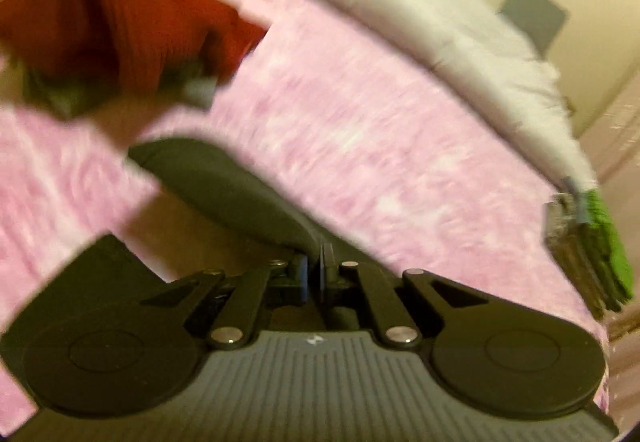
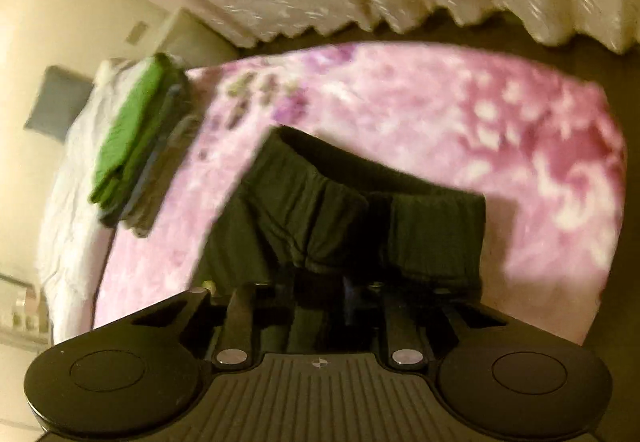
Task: Fold clothes
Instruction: 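Lift and lay one pant leg over the other with both tools, then press the folded pants flat with both tools, then open the right tool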
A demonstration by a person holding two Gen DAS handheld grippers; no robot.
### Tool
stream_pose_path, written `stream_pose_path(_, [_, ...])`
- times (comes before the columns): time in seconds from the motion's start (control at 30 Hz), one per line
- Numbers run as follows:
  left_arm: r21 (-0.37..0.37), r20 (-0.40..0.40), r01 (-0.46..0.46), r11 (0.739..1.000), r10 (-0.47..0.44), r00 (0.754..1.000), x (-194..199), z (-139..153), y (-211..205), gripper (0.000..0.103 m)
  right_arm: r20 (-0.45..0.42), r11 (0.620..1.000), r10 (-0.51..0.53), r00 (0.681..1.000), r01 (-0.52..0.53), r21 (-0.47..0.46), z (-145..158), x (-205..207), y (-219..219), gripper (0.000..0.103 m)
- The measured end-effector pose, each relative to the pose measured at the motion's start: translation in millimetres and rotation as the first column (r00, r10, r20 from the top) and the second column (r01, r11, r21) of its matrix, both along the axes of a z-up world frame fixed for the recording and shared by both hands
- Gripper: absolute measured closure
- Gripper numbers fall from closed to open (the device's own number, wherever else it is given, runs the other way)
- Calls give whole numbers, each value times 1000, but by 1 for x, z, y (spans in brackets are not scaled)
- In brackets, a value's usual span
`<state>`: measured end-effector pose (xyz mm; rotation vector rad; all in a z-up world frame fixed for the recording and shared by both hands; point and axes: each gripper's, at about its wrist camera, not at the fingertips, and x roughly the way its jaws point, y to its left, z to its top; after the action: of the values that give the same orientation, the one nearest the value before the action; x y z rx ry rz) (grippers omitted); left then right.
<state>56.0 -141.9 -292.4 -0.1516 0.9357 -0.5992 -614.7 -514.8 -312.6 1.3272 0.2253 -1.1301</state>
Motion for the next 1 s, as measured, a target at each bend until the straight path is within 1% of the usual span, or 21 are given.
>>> stream_pose_path(0.03, [-7, 21, 11, 1000, -11, 1000, -8, 9, 12, 100, 15, 999, 8, 1000, -8, -33, 10, -5, 4, 85])
stream_pose_path(0.1, [11, 49, 22, 1000, -23, 999, -27, 17, 37, 100, 26, 999, 15, 1000, -14, -50, 20, -18, 9, 85])
stream_pose_path(0.13, [53, 49, 33, 998, -35, 998, -37, 12, 46, 99, 29, 998, 18, 999, -16, -54, 24, -25, 11, 85])
stream_pose_path(0.17, [95, 45, 42, 995, -47, 998, -47, 6, 54, 97, 13, 999, 23, 1000, -22, -40, 22, -30, 12, 85])
stream_pose_path(0.2, [144, 15, 44, 989, -47, 999, -53, -7, 59, 95, -15, 999, 33, 999, -33, -9, 16, -31, 12, 85])
stream_pose_path(0.23, [183, -37, 22, 983, -16, 999, -56, -23, 64, 95, -43, 999, 47, 998, -46, 26, 9, -31, 11, 84])
stream_pose_path(0.27, [167, -80, -19, 986, 32, 996, -56, -33, 69, 90, -71, 997, 61, 996, -57, 61, 2, -31, 10, 80])
stream_pose_path(0.3, [153, -124, -60, 986, 80, 989, -56, -44, 73, 86, -67, 995, 60, 996, -54, 83, -5, -31, 10, 73])
stream_pose_path(0.33, [138, -165, -102, 985, 124, 978, -55, -53, 78, 86, -45, 996, 43, 998, -39, 83, -9, -32, 11, 72])
stream_pose_path(0.37, [98, -181, -143, 985, 159, 971, -54, -56, 82, 86, -22, 997, 21, 1000, -19, 75, -12, -33, 12, 72])
stream_pose_path(0.4, [63, -198, -181, 982, 190, 962, -53, -59, 85, 91, -6, 998, 5, 1000, -5, 70, -13, -34, 12, 72])
stream_pose_path(0.43, [53, -206, -195, 979, 202, 958, -51, -61, 86, 97, -4, 998, -2, 1000, 2, 67, -14, -33, 12, 72])
stream_pose_path(0.47, [56, -205, -191, 980, 198, 958, -50, -61, 85, 99, -13, 998, -1, 1000, 2, 68, -14, -33, 11, 73])
stream_pose_path(0.5, [58, -185, -176, 983, 183, 966, -51, -56, 84, 100, -27, 998, 7, 1000, -6, 66, -13, -33, 11, 80])
stream_pose_path(0.57, [60, -143, -146, 987, 153, 978, -55, -47, 83, 100, -42, 998, 24, 999, -22, 52, -7, -33, 11, 83])
stream_pose_path(0.67, [35, -73, -118, 992, 120, 990, -69, -30, 89, 100, -16, 999, 32, 999, -32, 13, 5, -38, 14, 85])
stream_pose_path(0.73, [65, -58, -101, 993, 104, 993, -76, -30, 91, 100, -30, 999, 47, 998, -46, 12, 6, -42, 16, 85])
stream_pose_path(0.8, [99, -72, -101, 990, 108, 992, -79, -38, 93, 100, -60, 997, 58, 996, -55, 57, -2, -41, 13, 85])
stream_pose_path(0.9, [78, -70, -116, 990, 121, 990, -84, -36, 97, 100, -47, 996, 54, 997, -51, 68, -4, -42, 10, 85])
stream_pose_path(0.97, [63, -84, -130, 989, 135, 987, -84, -36, 99, 98, -40, 996, 57, 998, -54, 64, -4, -42, 9, 85])
stream_pose_path(1.0, [63, -103, -142, 988, 148, 984, -82, -38, 101, 97, -44, 996, 65, 997, -62, 61, -3, -41, 9, 85])
